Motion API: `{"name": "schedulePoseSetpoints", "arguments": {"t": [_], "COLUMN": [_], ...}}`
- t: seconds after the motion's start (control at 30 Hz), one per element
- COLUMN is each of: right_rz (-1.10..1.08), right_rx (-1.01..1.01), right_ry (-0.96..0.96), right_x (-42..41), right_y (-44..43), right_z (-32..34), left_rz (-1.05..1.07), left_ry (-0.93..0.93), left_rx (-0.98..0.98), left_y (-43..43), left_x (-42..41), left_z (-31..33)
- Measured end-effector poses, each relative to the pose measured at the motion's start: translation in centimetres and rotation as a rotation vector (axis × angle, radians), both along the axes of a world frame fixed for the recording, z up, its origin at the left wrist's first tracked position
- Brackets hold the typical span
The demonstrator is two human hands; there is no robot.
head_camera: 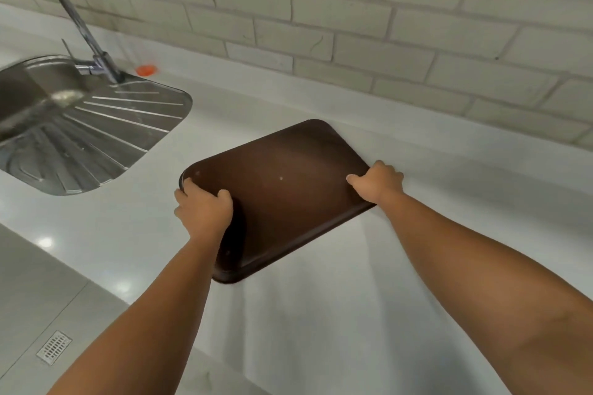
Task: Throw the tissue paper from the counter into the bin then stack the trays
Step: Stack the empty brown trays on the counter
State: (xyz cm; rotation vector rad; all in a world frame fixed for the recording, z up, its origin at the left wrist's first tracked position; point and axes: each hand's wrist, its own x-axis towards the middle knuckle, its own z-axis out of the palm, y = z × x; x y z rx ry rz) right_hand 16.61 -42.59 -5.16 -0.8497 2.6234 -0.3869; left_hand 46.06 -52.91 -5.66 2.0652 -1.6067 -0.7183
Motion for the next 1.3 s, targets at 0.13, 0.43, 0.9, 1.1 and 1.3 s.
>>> {"name": "schedulePoseSetpoints", "arguments": {"t": [0.13, 0.43, 0.9, 1.1, 1.3], "right_rz": [-0.073, -0.498, -0.749, -0.665, -0.578], "right_rx": [0.115, -0.317, -0.919, -1.073, -1.050], "right_ry": [-0.073, -0.558, -0.955, -1.165, -1.225], "right_x": [-1.1, -1.1, -3.5, -7.2, -10.7], "right_y": [0.6, 2.9, 14.5, 23.0, 35.2], "right_z": [0.1, -0.4, 4.2, 7.2, 8.9], "left_rz": [0.158, 0.044, 0.029, -0.261, -0.492], "left_ry": [0.018, 0.040, 1.148, 1.348, 1.122], "left_rx": [0.188, 0.281, 0.246, 0.240, 0.603], "left_y": [-2.9, -2.6, 4.2, 9.0, 15.0], "left_x": [0.9, 0.5, -4.4, -7.5, -9.2], "left_z": [0.1, 0.6, 9.7, 12.3, 10.5]}}
